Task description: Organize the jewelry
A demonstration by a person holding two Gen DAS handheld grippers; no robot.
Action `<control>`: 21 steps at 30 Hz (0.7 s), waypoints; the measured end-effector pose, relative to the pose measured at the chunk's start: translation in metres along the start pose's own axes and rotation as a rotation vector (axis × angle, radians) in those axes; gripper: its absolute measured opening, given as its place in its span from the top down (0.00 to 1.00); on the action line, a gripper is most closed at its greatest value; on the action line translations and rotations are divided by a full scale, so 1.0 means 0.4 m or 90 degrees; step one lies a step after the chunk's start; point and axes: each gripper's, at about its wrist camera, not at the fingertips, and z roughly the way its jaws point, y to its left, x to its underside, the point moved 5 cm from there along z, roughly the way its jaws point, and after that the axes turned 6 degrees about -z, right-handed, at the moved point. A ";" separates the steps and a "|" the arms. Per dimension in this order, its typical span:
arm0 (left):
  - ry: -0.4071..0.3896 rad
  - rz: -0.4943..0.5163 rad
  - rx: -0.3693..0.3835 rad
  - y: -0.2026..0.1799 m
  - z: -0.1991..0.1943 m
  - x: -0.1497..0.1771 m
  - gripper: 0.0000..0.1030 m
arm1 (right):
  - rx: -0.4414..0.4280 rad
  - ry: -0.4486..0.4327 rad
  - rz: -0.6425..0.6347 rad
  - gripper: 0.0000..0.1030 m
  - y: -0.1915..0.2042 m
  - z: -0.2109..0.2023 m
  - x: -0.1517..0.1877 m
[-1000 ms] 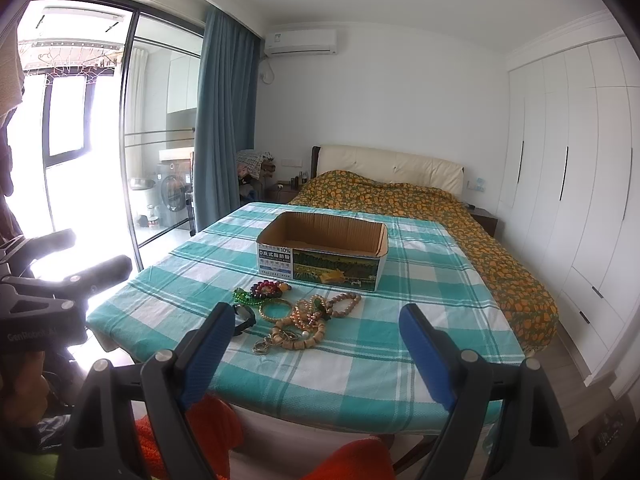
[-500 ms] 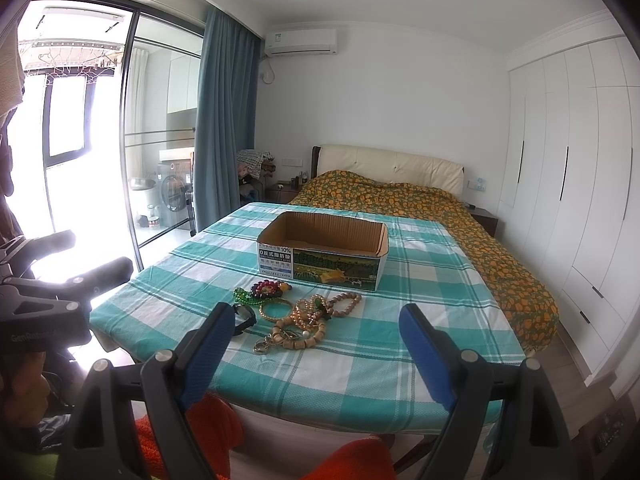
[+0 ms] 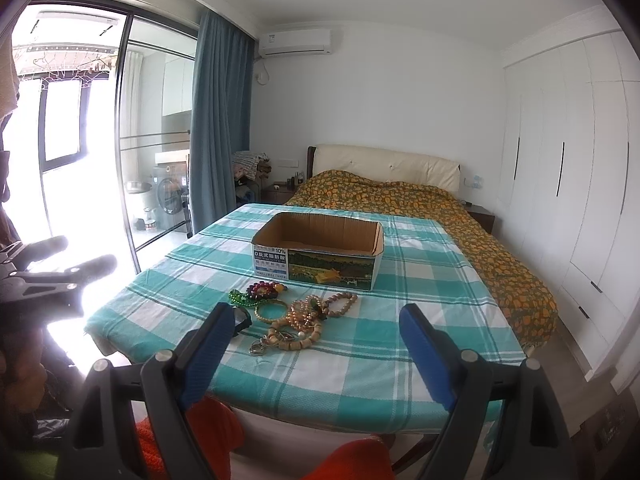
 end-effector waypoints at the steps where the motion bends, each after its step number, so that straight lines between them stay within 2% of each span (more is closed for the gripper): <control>1: 0.014 -0.005 -0.002 0.010 0.015 0.002 0.00 | 0.000 0.001 0.003 0.16 -0.003 0.003 0.000; 4: 0.052 -0.021 0.007 0.036 0.057 0.010 0.00 | 0.003 0.005 0.009 0.16 -0.015 0.015 -0.002; 10: 0.094 -0.033 0.017 0.066 0.137 0.020 0.00 | 0.023 0.017 0.027 0.16 -0.074 0.060 -0.017; 16: 0.152 -0.035 0.047 0.056 0.252 0.037 0.00 | 0.034 0.055 0.015 0.16 -0.117 0.144 -0.009; 21: 0.191 -0.017 0.049 0.035 0.365 0.059 0.00 | 0.025 0.087 0.003 0.16 -0.137 0.243 0.026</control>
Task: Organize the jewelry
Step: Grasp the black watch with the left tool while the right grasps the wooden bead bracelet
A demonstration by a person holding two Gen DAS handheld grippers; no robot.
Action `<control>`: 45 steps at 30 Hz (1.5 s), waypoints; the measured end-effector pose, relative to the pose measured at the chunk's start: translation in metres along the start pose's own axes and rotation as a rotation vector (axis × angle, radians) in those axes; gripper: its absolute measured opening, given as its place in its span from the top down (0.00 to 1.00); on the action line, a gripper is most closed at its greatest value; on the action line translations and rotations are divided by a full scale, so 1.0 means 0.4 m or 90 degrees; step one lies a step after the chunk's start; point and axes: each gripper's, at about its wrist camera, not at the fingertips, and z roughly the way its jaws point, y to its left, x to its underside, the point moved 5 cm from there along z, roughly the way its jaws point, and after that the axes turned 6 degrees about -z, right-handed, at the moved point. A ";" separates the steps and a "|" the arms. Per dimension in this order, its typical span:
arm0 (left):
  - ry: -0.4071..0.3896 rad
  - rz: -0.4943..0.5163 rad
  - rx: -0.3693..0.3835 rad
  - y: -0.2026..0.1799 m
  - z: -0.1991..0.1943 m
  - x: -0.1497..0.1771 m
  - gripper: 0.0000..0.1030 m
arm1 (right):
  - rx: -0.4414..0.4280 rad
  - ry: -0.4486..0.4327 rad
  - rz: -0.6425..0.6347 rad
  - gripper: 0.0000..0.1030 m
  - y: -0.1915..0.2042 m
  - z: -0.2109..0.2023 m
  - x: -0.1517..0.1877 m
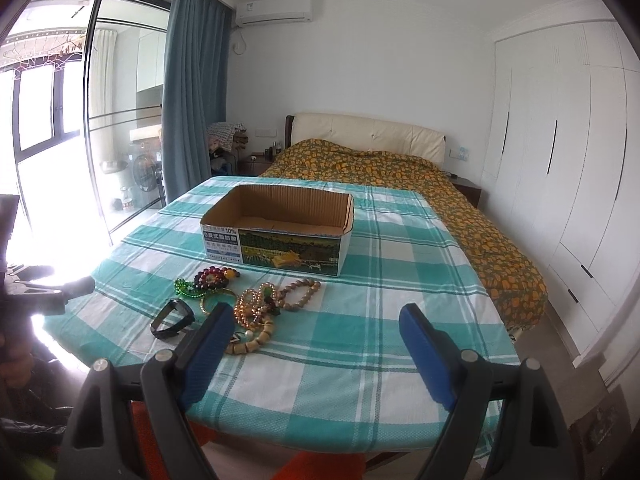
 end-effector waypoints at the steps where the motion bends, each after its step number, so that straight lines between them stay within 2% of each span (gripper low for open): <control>1: 0.007 0.004 0.003 -0.004 0.024 -0.001 0.00 | -0.003 0.009 -0.001 0.16 -0.001 0.024 0.007; 4: 0.036 0.013 0.002 -0.011 0.100 0.004 0.00 | -0.025 0.029 0.008 0.16 -0.004 0.100 0.026; 10: 0.094 0.032 -0.011 -0.022 0.237 0.036 0.00 | -0.070 0.104 0.056 0.17 -0.012 0.249 0.064; 19: 0.128 0.060 -0.030 -0.038 0.326 0.038 0.00 | -0.075 0.107 0.059 0.17 -0.020 0.310 0.048; 23: 0.183 0.066 -0.060 -0.023 0.397 0.059 0.00 | -0.071 0.119 0.073 0.17 -0.040 0.377 0.043; 31: 0.186 0.058 -0.032 -0.014 0.405 0.049 0.00 | -0.106 0.183 0.114 0.19 -0.043 0.566 0.067; 37: 0.175 0.054 -0.034 -0.016 0.406 0.053 0.00 | -0.128 0.216 0.124 0.35 0.000 0.658 0.065; 38: 0.175 0.052 -0.037 -0.016 0.405 0.054 0.00 | -0.133 0.220 0.118 0.41 0.012 0.665 0.064; 39: 0.176 0.050 -0.039 -0.017 0.404 0.055 0.00 | -0.131 0.229 0.103 0.53 0.024 0.673 0.066; 40: 0.178 0.049 -0.041 -0.017 0.403 0.056 0.00 | -0.112 0.226 0.081 0.56 0.032 0.673 0.064; 41: 0.180 0.048 -0.042 -0.018 0.403 0.056 0.00 | -0.099 0.232 0.062 0.73 0.040 0.677 0.064; 42: 0.184 0.049 -0.042 -0.018 0.402 0.056 0.00 | -0.090 0.231 0.052 0.84 0.040 0.676 0.067; 44: 0.195 0.056 -0.044 -0.023 0.398 0.059 0.01 | -0.094 0.235 0.057 0.89 0.031 0.674 0.075; 45: 0.196 0.061 -0.039 -0.027 0.393 0.060 0.05 | -0.092 0.239 0.052 0.89 0.026 0.671 0.078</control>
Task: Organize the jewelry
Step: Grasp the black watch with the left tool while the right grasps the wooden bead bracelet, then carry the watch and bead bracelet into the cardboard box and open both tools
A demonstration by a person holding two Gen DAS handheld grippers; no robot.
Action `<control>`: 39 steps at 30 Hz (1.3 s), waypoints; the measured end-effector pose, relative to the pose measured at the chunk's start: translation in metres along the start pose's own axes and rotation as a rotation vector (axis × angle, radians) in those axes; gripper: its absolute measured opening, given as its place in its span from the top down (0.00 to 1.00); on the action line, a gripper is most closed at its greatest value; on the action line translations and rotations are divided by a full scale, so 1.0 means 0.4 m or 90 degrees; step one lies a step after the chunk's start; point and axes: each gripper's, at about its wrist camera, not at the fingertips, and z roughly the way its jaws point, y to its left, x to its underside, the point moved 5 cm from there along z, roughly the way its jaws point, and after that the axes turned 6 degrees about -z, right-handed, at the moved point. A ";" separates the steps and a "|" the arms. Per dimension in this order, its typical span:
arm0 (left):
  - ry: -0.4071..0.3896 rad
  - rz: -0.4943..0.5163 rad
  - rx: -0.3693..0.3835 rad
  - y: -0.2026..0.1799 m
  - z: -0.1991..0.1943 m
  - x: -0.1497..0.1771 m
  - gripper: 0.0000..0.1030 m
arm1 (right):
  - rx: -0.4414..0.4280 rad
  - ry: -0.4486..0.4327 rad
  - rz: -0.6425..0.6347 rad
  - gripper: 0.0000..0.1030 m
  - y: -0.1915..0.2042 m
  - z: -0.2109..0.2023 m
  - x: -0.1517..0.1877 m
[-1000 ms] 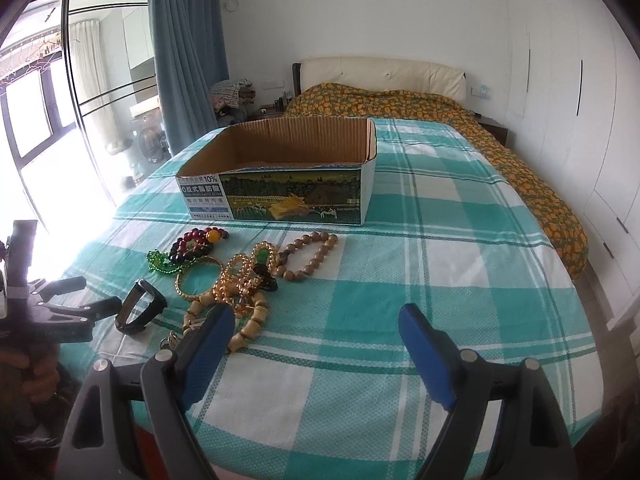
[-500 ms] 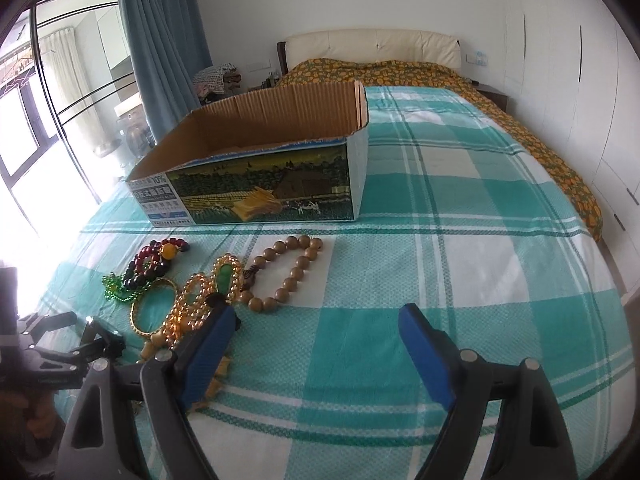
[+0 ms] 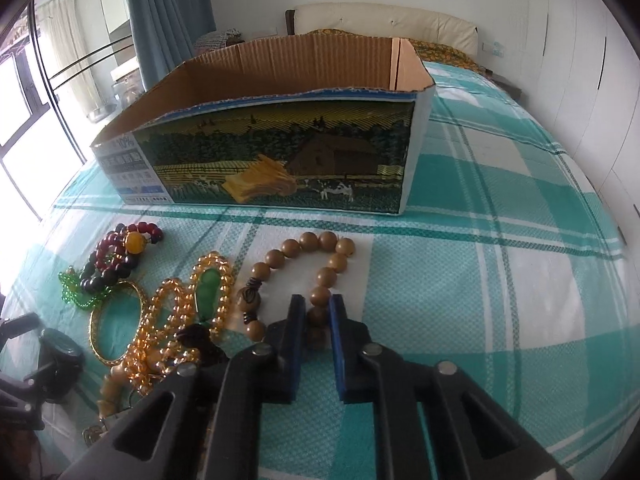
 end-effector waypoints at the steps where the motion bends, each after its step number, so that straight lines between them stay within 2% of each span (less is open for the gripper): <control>1: -0.002 0.008 0.010 -0.008 -0.009 0.004 0.15 | 0.003 0.003 -0.003 0.89 -0.007 -0.002 0.003; 2: -0.005 0.019 0.014 -0.016 -0.019 0.007 0.22 | 0.000 0.005 0.000 0.89 -0.013 -0.008 0.006; 3: -0.009 0.031 0.020 -0.026 -0.029 0.011 0.39 | -0.008 0.003 0.007 0.89 -0.017 -0.017 0.008; 4: -0.012 0.043 0.028 -0.036 -0.037 0.015 0.64 | -0.014 -0.002 0.011 0.89 -0.020 -0.030 0.009; 6: -0.011 0.061 0.037 -0.055 -0.045 0.020 0.92 | -0.023 -0.013 0.012 0.89 -0.028 -0.062 0.004; 7: -0.010 0.068 0.040 -0.063 -0.047 0.022 0.94 | -0.029 -0.020 0.012 0.89 -0.027 -0.079 0.000; 12: -0.015 0.067 0.072 -0.077 -0.077 -0.002 0.96 | -0.057 -0.054 0.011 0.89 -0.019 -0.178 -0.040; 18: -0.044 0.052 0.127 -0.083 -0.165 -0.094 0.96 | -0.076 -0.103 -0.003 0.89 -0.015 -0.280 -0.120; 24: -0.073 0.033 0.192 -0.092 -0.237 -0.263 0.96 | -0.101 -0.150 -0.025 0.89 0.001 -0.358 -0.235; 27: -0.096 0.026 0.195 -0.105 -0.247 -0.378 0.96 | -0.108 -0.173 -0.037 0.89 0.011 -0.380 -0.316; 33: -0.092 0.025 0.199 -0.155 -0.183 -0.557 0.96 | -0.084 -0.190 -0.057 0.89 0.019 -0.333 -0.456; 39: -0.055 0.029 0.174 -0.191 -0.042 -0.605 0.94 | -0.073 -0.147 -0.044 0.88 0.000 -0.186 -0.488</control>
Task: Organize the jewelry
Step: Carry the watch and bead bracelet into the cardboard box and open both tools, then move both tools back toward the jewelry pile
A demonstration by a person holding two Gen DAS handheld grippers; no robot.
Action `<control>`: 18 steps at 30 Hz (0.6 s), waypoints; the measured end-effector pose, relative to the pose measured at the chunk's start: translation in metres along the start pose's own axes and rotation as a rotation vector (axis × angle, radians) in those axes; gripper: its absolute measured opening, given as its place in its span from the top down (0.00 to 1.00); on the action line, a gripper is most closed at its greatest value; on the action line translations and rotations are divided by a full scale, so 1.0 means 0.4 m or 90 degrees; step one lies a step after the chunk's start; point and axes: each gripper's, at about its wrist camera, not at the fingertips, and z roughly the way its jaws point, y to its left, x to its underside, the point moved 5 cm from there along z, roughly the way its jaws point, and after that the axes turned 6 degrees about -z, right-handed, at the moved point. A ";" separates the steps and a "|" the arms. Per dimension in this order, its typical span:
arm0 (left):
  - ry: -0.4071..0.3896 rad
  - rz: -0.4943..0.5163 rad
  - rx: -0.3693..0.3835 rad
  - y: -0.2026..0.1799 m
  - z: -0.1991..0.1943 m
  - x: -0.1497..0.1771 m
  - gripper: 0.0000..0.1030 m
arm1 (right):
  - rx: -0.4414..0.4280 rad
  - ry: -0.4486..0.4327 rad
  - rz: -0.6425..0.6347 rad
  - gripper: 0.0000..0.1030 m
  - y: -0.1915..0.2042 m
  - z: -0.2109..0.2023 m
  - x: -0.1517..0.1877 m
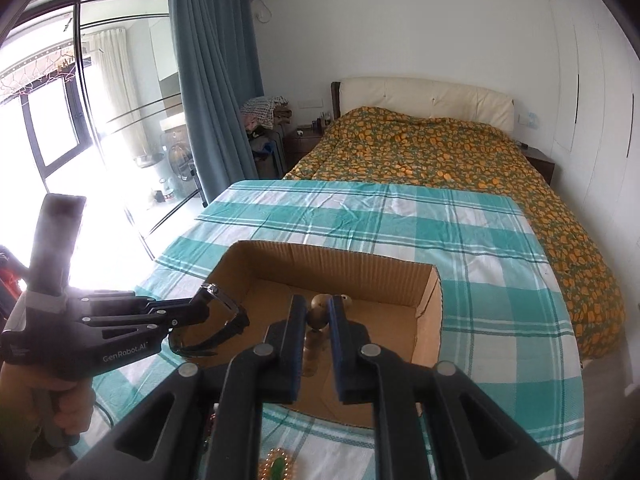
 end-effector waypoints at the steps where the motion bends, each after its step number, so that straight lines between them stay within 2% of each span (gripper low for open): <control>1: 0.001 -0.002 -0.002 0.004 0.019 0.003 0.90 | -0.006 0.008 0.007 0.88 -0.004 0.021 0.009; 2: 0.001 -0.004 -0.004 0.007 0.032 0.009 0.88 | -0.005 0.016 0.011 0.87 -0.009 0.038 0.021; 3: -0.002 -0.007 -0.011 0.012 0.039 0.017 0.81 | 0.001 0.024 0.013 0.85 -0.012 0.052 0.033; 4: -0.003 -0.010 -0.018 0.017 0.042 0.025 0.63 | 0.006 0.026 0.016 0.79 -0.014 0.055 0.044; 5: -0.010 -0.013 -0.019 0.022 0.038 0.034 0.51 | 0.007 0.022 0.021 0.57 -0.017 0.053 0.055; 6: -0.024 -0.013 -0.019 0.026 0.026 0.044 0.29 | 0.008 0.014 0.027 0.39 -0.023 0.049 0.065; 7: -0.044 -0.013 -0.025 0.031 0.010 0.053 0.16 | 0.012 0.007 0.030 0.37 -0.023 0.038 0.075; 9: -0.079 -0.012 -0.037 0.040 -0.029 0.076 0.09 | 0.027 0.000 0.025 0.37 -0.019 0.013 0.095; 12: -0.101 -0.020 -0.037 0.049 -0.086 0.132 0.04 | 0.049 -0.019 0.008 0.36 -0.004 -0.043 0.138; 16: -0.114 -0.016 -0.036 0.055 -0.150 0.231 0.02 | 0.068 -0.033 -0.019 0.35 0.029 -0.124 0.226; 18: -0.115 -0.013 -0.051 0.054 -0.173 0.290 0.02 | 0.077 -0.035 -0.030 0.35 0.046 -0.160 0.281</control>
